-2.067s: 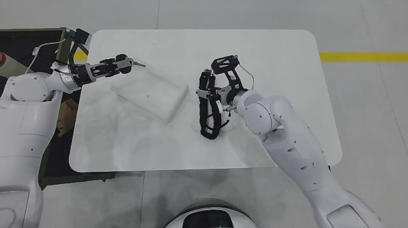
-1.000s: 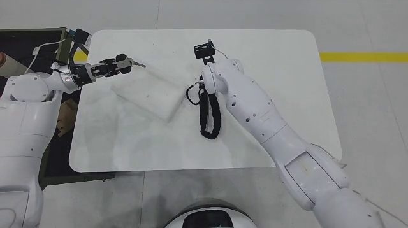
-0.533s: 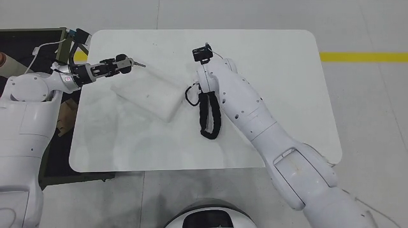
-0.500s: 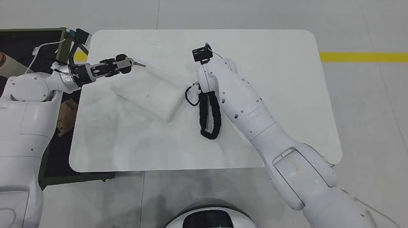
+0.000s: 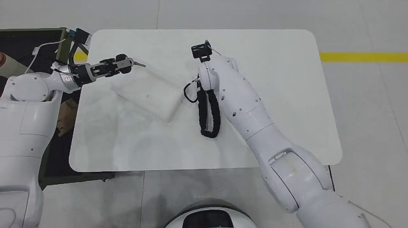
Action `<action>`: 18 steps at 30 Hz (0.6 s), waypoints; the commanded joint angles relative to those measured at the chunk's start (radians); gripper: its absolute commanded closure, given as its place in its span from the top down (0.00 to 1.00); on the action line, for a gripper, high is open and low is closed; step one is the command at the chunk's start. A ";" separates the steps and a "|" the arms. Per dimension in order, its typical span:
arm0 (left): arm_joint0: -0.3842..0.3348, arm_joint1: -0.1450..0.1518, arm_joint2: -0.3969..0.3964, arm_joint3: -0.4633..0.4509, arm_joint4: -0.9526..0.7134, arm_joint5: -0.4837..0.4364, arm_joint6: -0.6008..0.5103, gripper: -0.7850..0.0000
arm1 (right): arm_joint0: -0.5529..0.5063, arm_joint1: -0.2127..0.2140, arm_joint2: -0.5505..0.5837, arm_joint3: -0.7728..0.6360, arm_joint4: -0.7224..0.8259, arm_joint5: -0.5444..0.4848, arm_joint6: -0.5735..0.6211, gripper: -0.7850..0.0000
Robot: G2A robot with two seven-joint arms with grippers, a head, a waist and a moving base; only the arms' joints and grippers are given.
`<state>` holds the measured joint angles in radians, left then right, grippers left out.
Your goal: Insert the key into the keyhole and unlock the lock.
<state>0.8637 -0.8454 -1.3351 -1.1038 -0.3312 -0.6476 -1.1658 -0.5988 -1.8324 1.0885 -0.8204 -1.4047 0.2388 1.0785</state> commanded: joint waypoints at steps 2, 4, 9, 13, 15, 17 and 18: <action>0.000 0.000 0.000 0.000 0.000 0.000 0.000 0.00 | -0.029 0.033 0.074 -0.074 0.050 -0.065 -0.054 0.00; 0.000 0.000 0.000 0.000 0.000 0.000 0.000 0.00 | -0.049 0.060 0.122 -0.122 0.069 -0.112 -0.065 0.00; 0.000 0.000 0.000 0.000 0.000 0.000 0.000 0.00 | -0.111 0.119 0.242 -0.242 0.171 -0.242 -0.076 0.00; 0.000 0.000 0.000 0.000 0.000 0.000 0.000 0.00 | -0.156 0.142 0.307 -0.306 0.254 -0.326 -0.060 0.00; 0.000 0.000 0.000 0.000 0.000 0.000 0.000 0.00 | -0.156 0.142 0.307 -0.306 0.254 -0.326 -0.060 0.00; 0.000 0.000 0.000 0.000 0.000 0.000 0.000 0.00 | -0.156 0.142 0.307 -0.306 0.254 -0.326 -0.060 0.00; 0.000 0.000 0.000 0.000 0.000 0.000 0.000 0.00 | -0.156 0.142 0.307 -0.306 0.254 -0.326 -0.060 0.00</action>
<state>0.8637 -0.8454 -1.3351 -1.1038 -0.3312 -0.6476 -1.1658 -0.7551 -1.6904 1.3949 -1.1262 -1.1514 -0.0869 1.0188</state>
